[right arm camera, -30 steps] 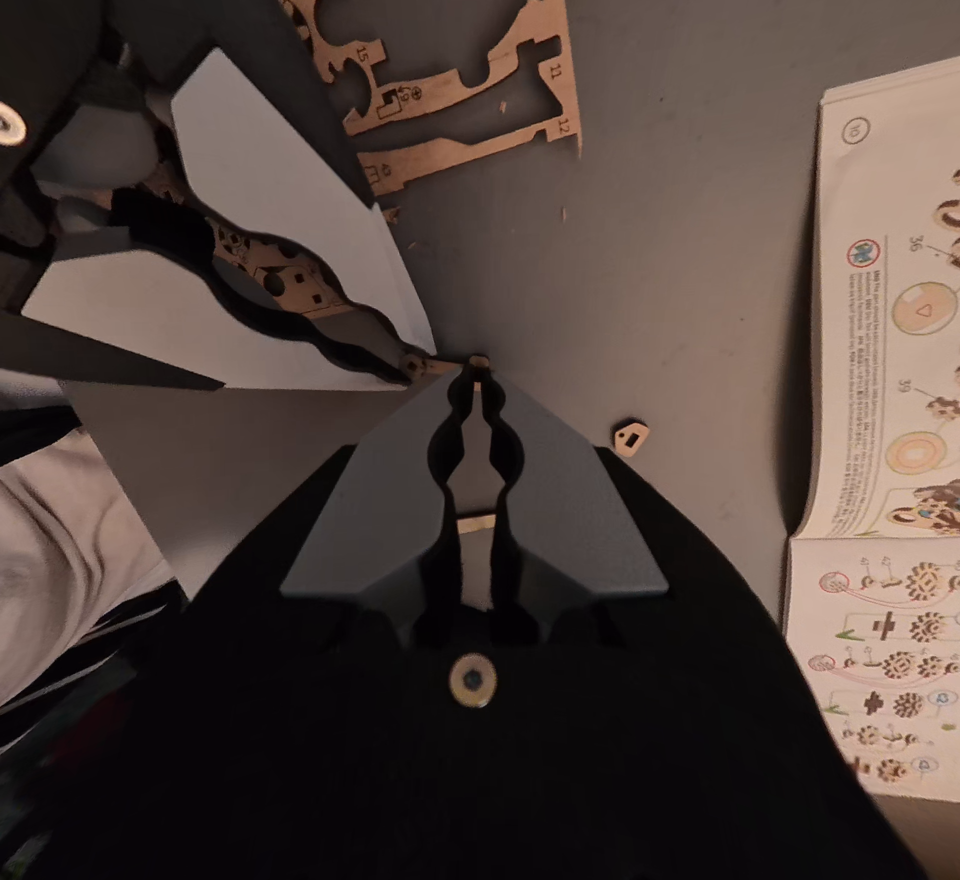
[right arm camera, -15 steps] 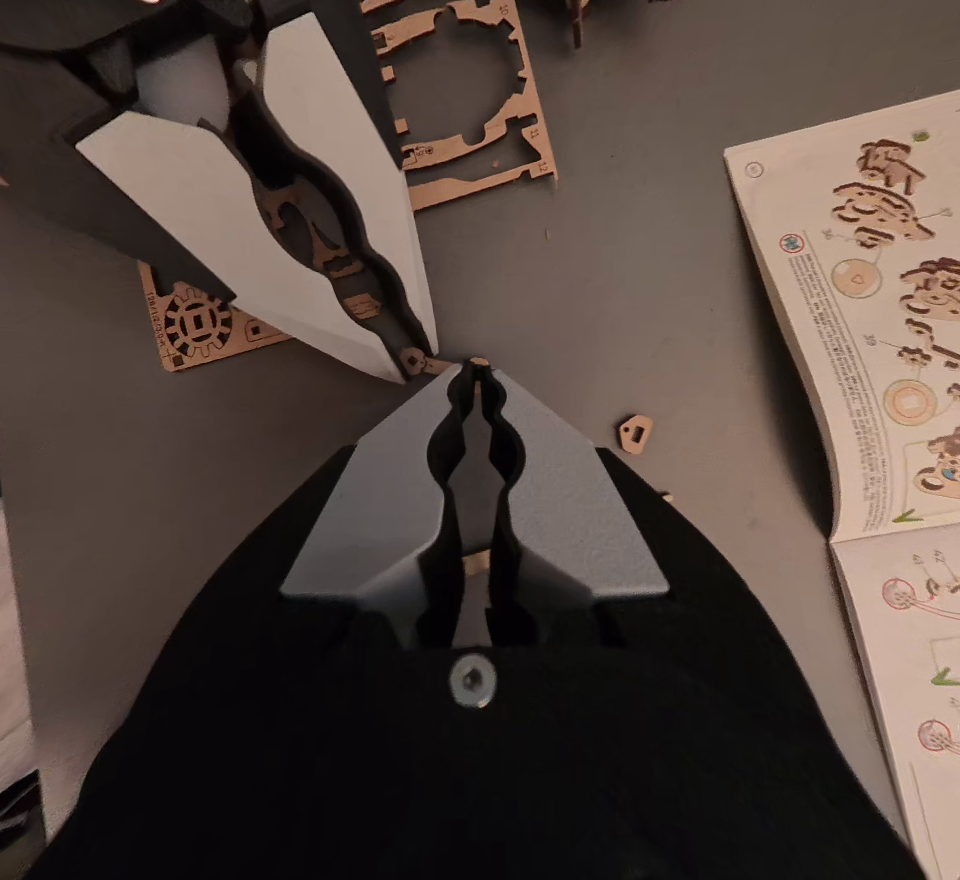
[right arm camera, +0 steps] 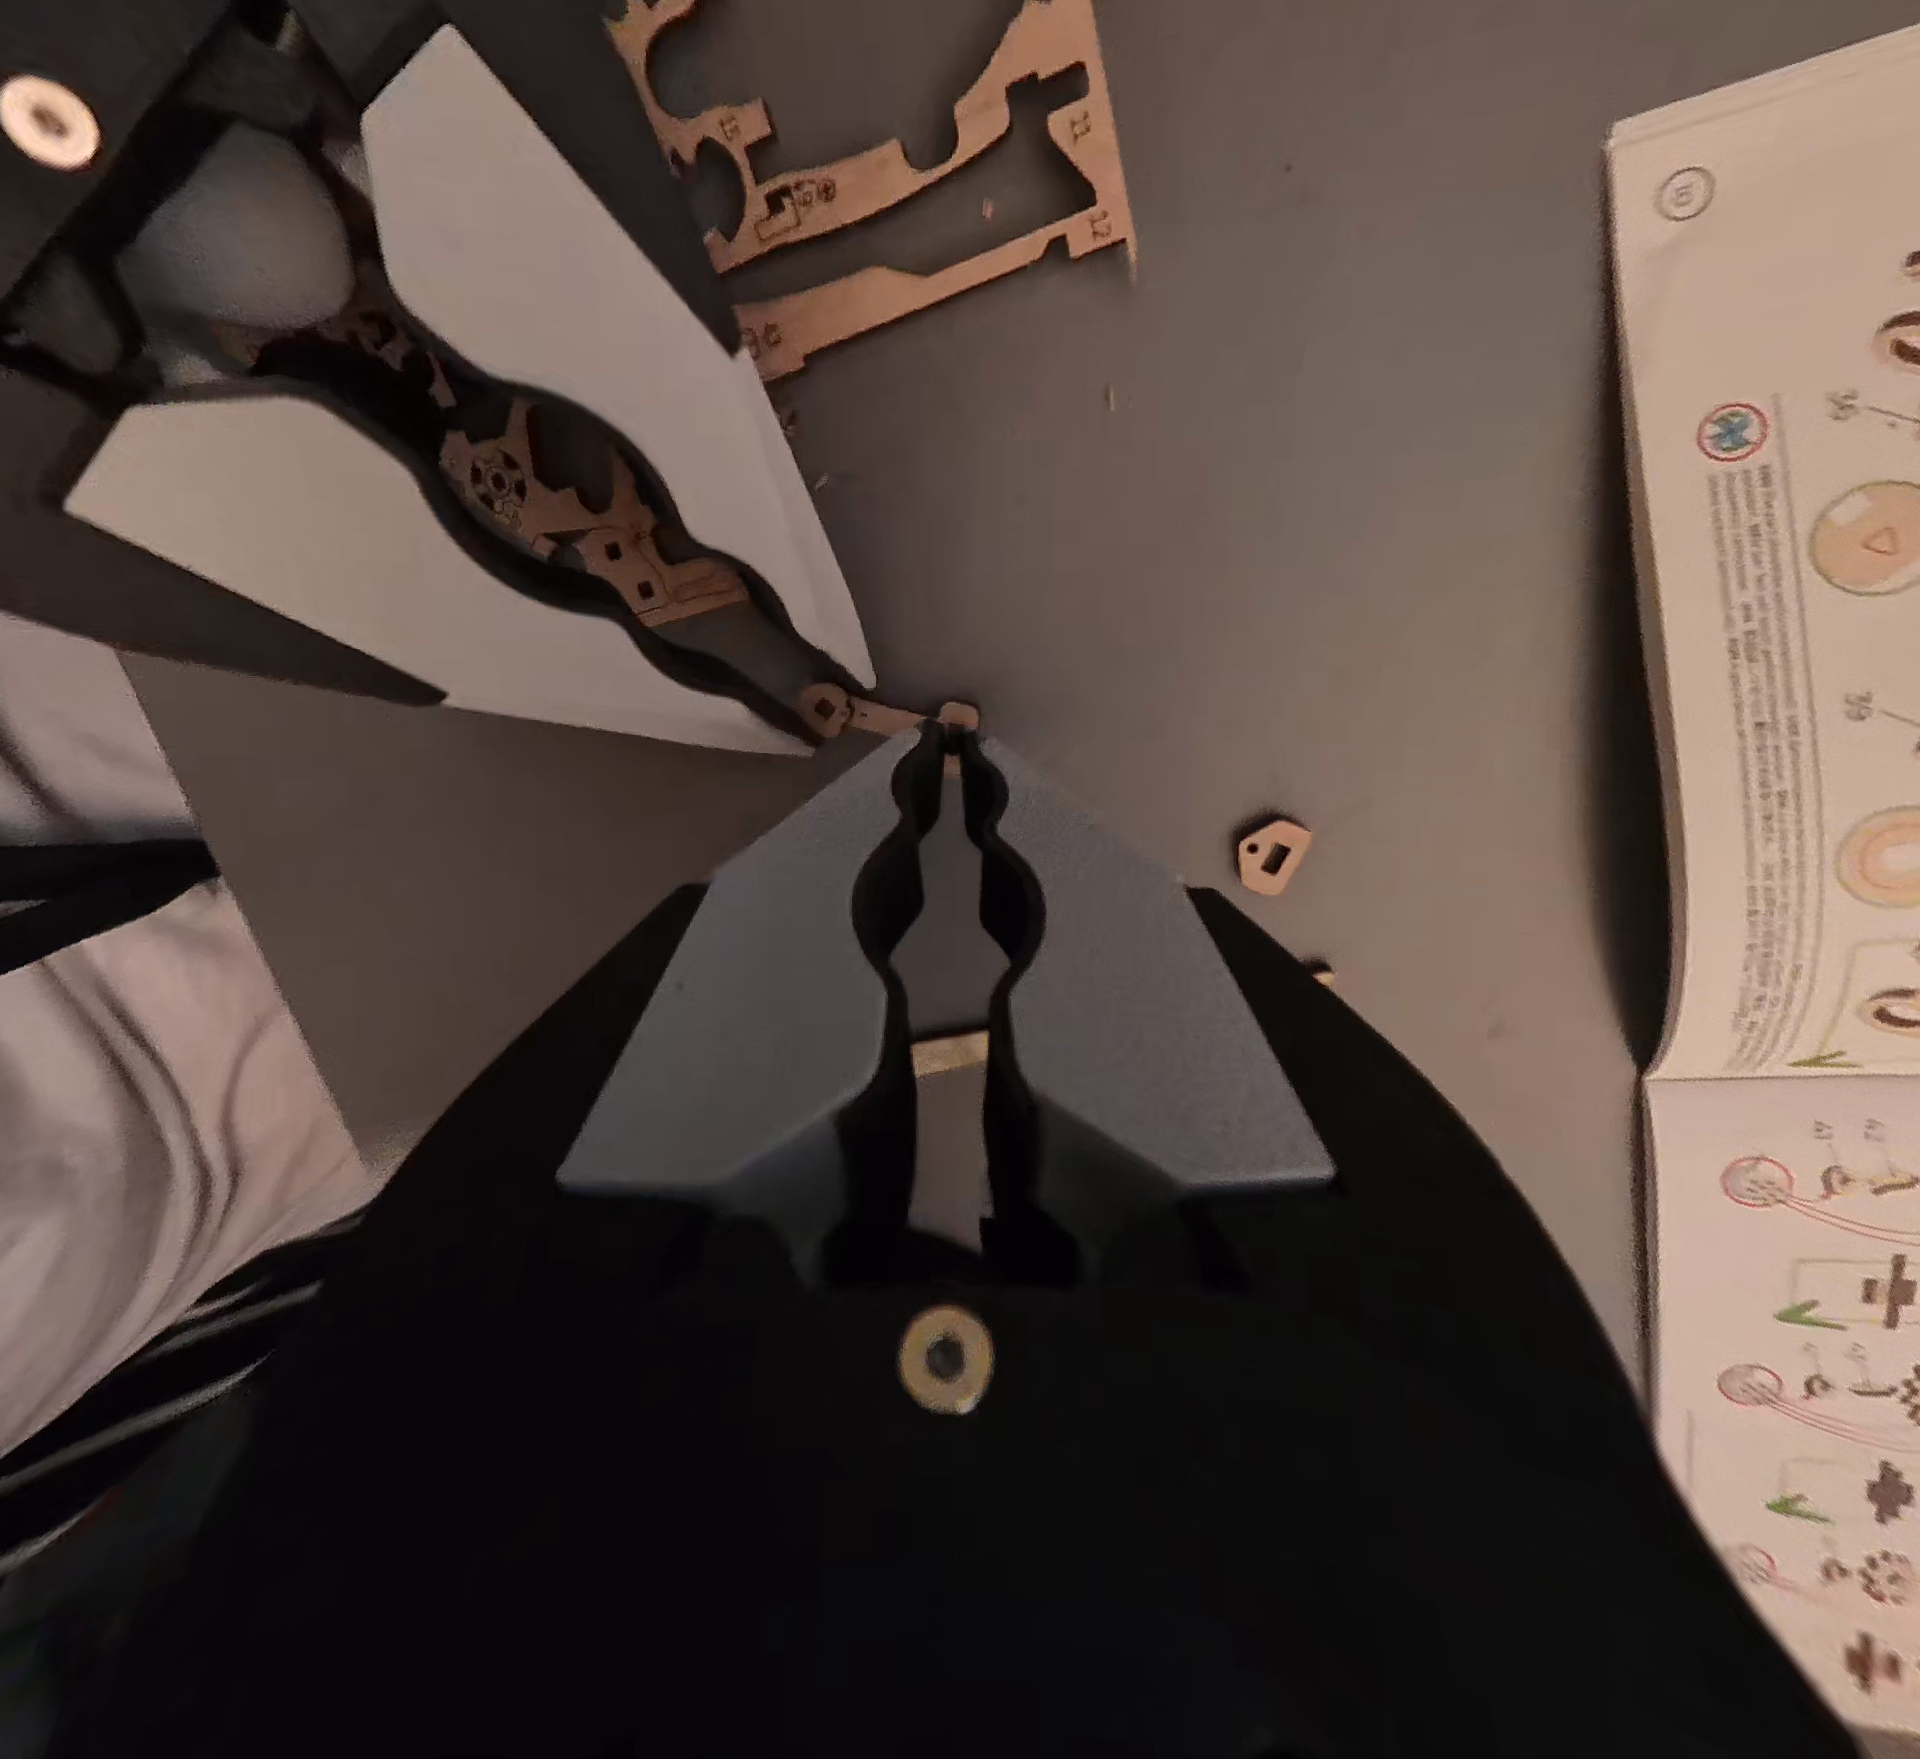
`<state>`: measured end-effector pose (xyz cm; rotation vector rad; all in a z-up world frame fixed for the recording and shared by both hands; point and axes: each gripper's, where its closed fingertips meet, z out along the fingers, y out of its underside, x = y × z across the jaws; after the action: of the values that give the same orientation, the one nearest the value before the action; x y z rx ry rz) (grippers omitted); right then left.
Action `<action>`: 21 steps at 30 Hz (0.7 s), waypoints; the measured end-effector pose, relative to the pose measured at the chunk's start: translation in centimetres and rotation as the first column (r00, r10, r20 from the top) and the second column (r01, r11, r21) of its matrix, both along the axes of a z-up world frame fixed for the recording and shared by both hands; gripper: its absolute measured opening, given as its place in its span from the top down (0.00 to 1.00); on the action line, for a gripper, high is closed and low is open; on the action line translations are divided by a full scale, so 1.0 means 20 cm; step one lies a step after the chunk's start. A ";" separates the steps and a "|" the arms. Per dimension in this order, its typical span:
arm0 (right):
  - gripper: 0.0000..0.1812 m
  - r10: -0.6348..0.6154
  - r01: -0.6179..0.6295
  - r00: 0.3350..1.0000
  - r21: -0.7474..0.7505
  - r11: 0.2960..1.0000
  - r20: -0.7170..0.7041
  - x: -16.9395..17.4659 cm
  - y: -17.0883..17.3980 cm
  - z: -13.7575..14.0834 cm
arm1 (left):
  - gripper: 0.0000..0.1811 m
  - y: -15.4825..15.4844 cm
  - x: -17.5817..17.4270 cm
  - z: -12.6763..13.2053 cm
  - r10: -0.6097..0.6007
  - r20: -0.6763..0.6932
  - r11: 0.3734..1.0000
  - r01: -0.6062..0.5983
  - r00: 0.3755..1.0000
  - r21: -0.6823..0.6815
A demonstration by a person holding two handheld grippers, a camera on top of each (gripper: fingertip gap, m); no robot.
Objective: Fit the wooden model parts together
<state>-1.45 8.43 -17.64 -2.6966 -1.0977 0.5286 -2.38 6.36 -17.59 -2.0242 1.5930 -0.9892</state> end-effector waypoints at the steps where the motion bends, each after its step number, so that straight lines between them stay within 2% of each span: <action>1: 1.00 0.001 0.000 1.000 -0.044 0.999 0.018 0.00 0.00 0.00 | 0.95 0.00 0.00 0.00 -0.001 0.000 1.000 0.001 1.000 0.001; 7: 1.00 0.040 -0.030 0.998 -0.179 0.983 0.053 0.00 0.00 0.00 | 0.95 0.00 0.00 0.00 -0.006 0.001 1.000 0.006 1.000 0.000; 15: 1.00 -0.059 0.030 0.989 -0.205 0.978 -0.137 0.00 -0.01 0.00 | 0.95 -0.01 0.00 0.00 -0.008 0.000 1.000 0.008 1.000 -0.004; 18: 1.00 -0.037 0.015 0.991 -0.167 0.986 -0.129 0.00 -0.01 0.00 | 0.95 -0.01 0.00 0.00 -0.008 0.000 1.000 0.008 1.000 -0.006; 21: 1.00 0.080 -0.080 0.997 -0.042 0.996 -0.001 0.00 0.00 0.00 | 0.95 -0.01 0.00 0.00 -0.006 0.001 1.000 0.006 1.000 -0.015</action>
<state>-1.54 8.34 -17.57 -2.6972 -1.2119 0.5702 -2.37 6.25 -17.59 -2.0305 1.5966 -1.0071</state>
